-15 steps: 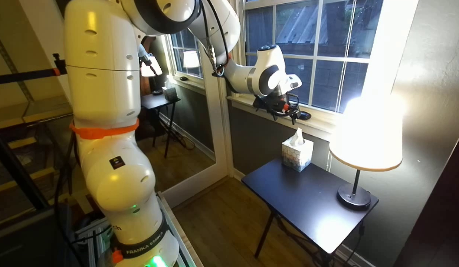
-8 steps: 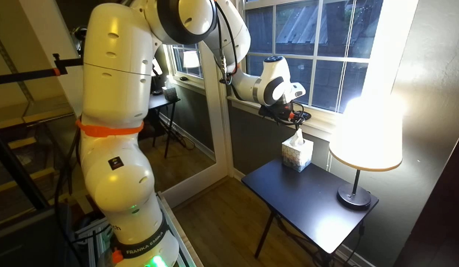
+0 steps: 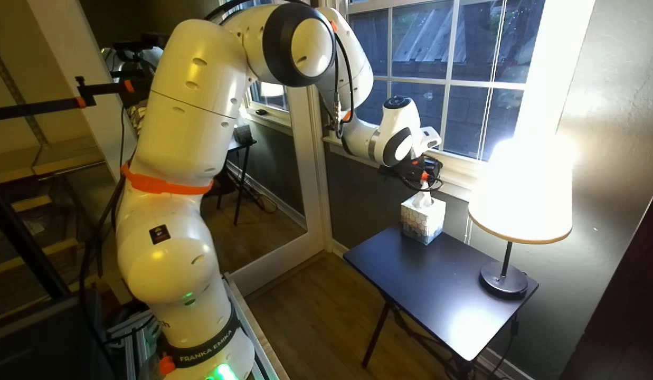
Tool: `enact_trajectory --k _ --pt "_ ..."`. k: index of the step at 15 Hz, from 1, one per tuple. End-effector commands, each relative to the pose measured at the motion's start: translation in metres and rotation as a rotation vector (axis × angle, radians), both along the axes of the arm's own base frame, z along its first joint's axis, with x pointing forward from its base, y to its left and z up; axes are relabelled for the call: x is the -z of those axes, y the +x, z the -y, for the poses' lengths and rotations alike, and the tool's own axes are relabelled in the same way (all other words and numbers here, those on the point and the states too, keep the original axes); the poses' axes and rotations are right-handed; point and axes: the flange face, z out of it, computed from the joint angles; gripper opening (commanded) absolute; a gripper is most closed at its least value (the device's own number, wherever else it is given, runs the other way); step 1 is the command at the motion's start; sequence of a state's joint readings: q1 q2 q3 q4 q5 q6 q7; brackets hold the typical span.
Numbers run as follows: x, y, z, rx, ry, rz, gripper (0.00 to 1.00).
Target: Pull out one tissue square from the tissue box.
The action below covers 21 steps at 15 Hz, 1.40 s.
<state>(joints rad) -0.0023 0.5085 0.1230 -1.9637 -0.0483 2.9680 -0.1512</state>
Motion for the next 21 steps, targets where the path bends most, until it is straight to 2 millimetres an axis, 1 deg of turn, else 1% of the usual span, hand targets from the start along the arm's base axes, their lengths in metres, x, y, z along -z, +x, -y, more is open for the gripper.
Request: enact_trajectory --k 1,2,3,4,5,6,7,9,11,13,15,16,17,18,19,21 --pt "0.016 0.015 -0.001 -0.021 0.019 0.036 1.0" --pt "0.018 0.016 0.0 -0.022 0.02 0.046 0.97" --pt "0.02 0.018 0.0 -0.022 0.022 0.05 0.83" --pt "0.021 0.02 0.0 -0.023 0.021 0.054 0.78" --pt "0.023 0.02 0.001 -0.021 0.018 0.049 0.76" --pt "0.024 0.021 0.001 -0.021 0.016 0.049 0.7" --pt "0.025 0.022 0.001 -0.019 0.015 0.045 0.57" --pt "0.023 0.022 0.0 -0.017 0.005 0.045 0.41" --pt "0.019 0.022 0.002 -0.009 -0.008 0.041 0.36" --pt "0.017 0.022 0.005 -0.006 -0.022 0.043 0.27" --pt "0.016 0.023 0.008 -0.004 -0.036 0.04 0.23" --pt "0.017 0.023 0.01 -0.003 -0.042 0.038 0.11" --pt "0.016 0.023 0.011 -0.002 -0.048 0.036 0.07" --pt "0.016 0.022 0.011 -0.003 -0.052 0.035 0.05" --pt "0.015 0.022 0.011 -0.004 -0.054 0.033 0.0" --pt "0.012 0.021 0.009 -0.007 -0.052 0.029 0.0"
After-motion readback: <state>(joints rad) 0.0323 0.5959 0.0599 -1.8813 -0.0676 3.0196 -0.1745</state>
